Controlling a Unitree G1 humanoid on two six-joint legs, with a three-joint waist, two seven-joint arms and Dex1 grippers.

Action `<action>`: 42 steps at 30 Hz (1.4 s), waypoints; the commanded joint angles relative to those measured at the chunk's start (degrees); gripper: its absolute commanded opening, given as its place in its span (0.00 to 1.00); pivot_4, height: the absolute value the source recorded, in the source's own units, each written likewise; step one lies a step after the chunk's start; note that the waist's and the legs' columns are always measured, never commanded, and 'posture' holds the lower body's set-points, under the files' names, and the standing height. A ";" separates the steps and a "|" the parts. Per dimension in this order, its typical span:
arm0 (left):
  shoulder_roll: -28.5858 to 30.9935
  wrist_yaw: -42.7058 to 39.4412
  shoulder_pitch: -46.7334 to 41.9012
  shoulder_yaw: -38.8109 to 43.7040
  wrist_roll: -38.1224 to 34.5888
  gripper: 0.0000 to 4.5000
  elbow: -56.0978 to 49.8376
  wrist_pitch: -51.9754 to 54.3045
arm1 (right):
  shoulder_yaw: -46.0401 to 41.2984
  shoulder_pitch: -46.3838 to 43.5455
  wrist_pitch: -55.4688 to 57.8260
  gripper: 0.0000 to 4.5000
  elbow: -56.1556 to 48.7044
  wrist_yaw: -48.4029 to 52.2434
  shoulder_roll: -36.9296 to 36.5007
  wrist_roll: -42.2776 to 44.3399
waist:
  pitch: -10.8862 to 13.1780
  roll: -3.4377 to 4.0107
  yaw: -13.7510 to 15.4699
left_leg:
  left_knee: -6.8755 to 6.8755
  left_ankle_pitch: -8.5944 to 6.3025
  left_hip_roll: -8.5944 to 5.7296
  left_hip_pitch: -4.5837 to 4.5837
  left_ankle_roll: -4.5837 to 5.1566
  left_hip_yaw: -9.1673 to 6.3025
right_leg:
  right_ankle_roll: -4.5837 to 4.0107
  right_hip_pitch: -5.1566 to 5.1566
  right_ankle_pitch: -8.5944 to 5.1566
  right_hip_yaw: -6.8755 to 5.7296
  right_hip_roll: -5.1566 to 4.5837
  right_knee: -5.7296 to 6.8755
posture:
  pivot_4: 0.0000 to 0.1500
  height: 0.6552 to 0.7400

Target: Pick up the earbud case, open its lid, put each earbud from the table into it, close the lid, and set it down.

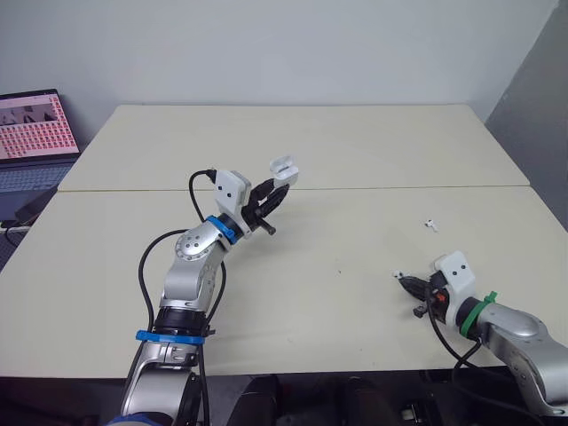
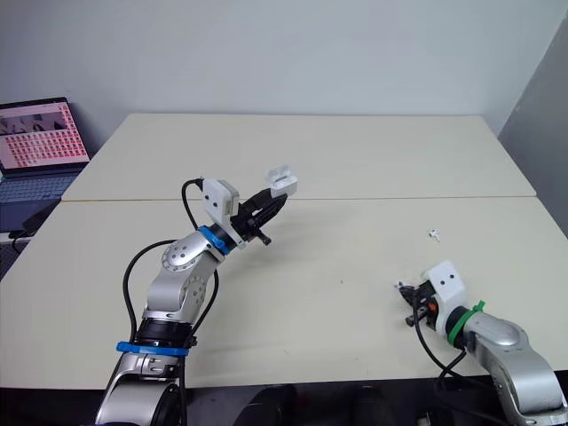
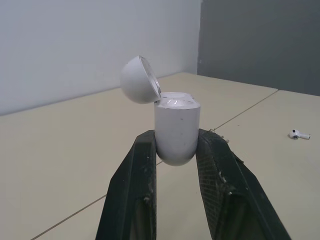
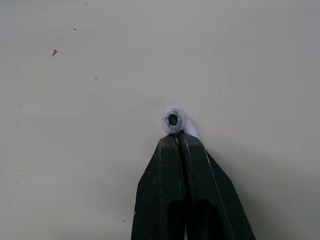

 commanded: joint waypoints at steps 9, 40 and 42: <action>0.75 0.29 -0.17 0.66 -0.38 0.17 -2.90 -0.37 | 1.13 -0.63 1.75 0.02 -2.46 1.01 -0.28 1.25 | 0.00 0.00 0.01 | 0.00 0.00 0.00 0.00 0.00 -0.01 | 0.00 0.00 0.00 -0.01 0.00 0.00 | 1.00 1.00; 0.83 0.15 0.25 0.06 -0.23 0.17 -3.45 -0.37 | -4.93 -4.78 6.18 0.02 -1.46 -3.55 2.20 5.93 | 0.00 0.00 0.12 | 0.00 0.00 -0.02 0.00 0.00 0.00 | -0.01 -0.01 0.00 0.00 -0.01 0.00 | 1.00 1.00; 0.90 0.05 0.24 0.08 -0.23 0.17 -3.38 -0.39 | -5.65 -4.80 6.60 0.02 -1.49 -3.55 2.26 6.41 | 0.00 0.00 0.13 | 0.00 0.00 -0.01 -0.01 0.00 -0.01 | -0.01 -0.01 0.00 0.00 -0.01 0.00 | 1.00 1.00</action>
